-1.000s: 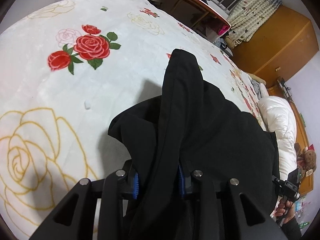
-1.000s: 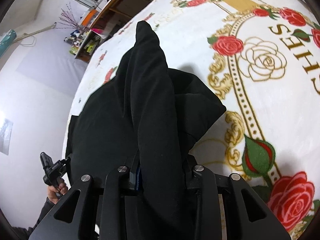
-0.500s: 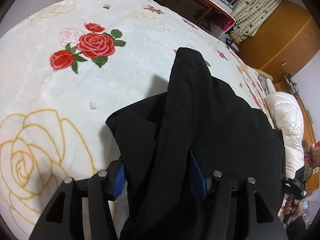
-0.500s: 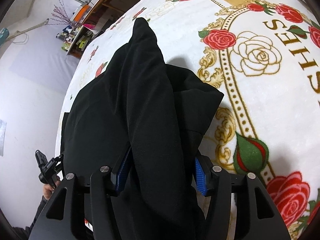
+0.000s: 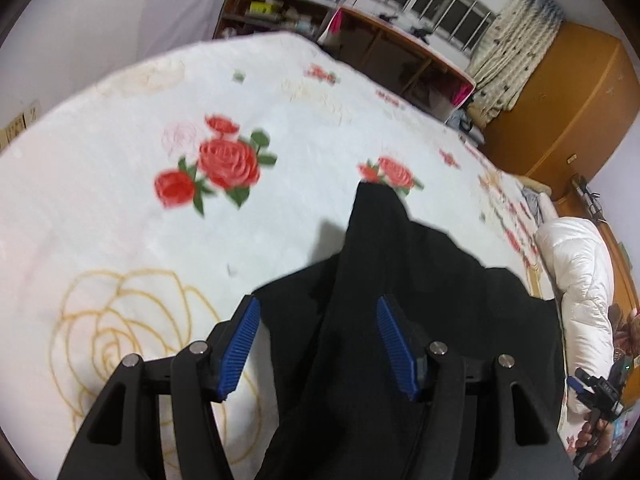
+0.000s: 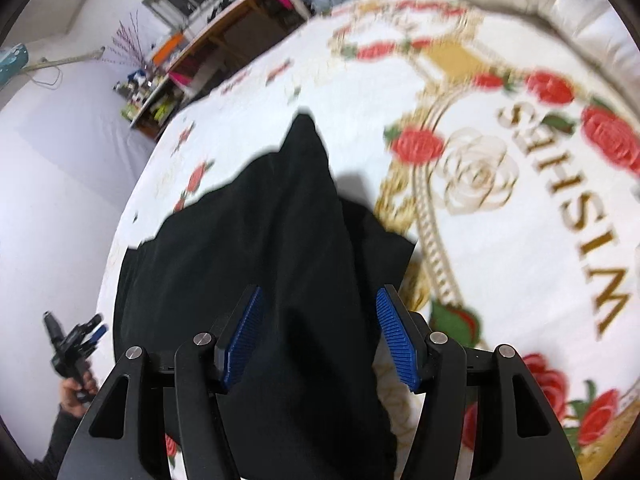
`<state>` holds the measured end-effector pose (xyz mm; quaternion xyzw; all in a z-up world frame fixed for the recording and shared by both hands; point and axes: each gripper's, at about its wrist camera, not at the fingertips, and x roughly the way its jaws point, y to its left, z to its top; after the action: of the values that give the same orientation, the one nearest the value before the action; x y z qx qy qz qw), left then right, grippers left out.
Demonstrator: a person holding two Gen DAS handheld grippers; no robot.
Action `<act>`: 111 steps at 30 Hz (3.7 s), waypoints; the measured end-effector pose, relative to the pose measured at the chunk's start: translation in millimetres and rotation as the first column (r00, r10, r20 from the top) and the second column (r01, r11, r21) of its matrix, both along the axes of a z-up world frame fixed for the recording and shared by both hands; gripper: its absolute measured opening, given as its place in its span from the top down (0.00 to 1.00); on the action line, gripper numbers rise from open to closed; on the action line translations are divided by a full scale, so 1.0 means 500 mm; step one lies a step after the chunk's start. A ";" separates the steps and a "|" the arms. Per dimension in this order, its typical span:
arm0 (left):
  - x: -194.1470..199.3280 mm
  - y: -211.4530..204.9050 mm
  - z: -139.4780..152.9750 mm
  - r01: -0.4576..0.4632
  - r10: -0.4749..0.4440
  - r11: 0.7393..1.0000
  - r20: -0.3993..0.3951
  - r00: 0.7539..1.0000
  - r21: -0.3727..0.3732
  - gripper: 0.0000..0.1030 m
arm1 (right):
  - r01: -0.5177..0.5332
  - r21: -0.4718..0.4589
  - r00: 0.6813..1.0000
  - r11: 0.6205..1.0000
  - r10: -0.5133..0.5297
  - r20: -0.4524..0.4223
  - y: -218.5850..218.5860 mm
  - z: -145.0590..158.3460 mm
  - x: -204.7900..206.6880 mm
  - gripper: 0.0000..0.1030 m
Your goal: Fold large clothes
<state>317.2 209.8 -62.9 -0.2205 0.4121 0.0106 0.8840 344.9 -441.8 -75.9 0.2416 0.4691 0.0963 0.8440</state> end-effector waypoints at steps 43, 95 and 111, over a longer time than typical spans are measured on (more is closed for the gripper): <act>-0.244 -0.254 0.085 0.133 -0.146 0.959 0.034 0.989 0.251 0.30 | -0.061 -0.321 0.985 0.945 0.109 0.135 0.263 0.114 -0.264 0.43; -0.457 -0.353 0.087 0.212 -0.217 0.911 -0.024 0.976 0.355 0.29 | -0.132 -0.428 0.968 0.894 0.209 0.137 0.387 0.123 -0.498 0.43; -0.454 -0.352 0.079 0.212 -0.214 0.921 -0.029 0.976 0.328 0.29 | -0.136 -0.432 0.969 0.892 0.211 0.130 0.396 0.117 -0.496 0.43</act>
<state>90.1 34.0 -23.2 -0.0239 0.4228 -0.0178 0.9057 96.8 -243.9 -17.4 0.0021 0.4231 0.0893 0.9017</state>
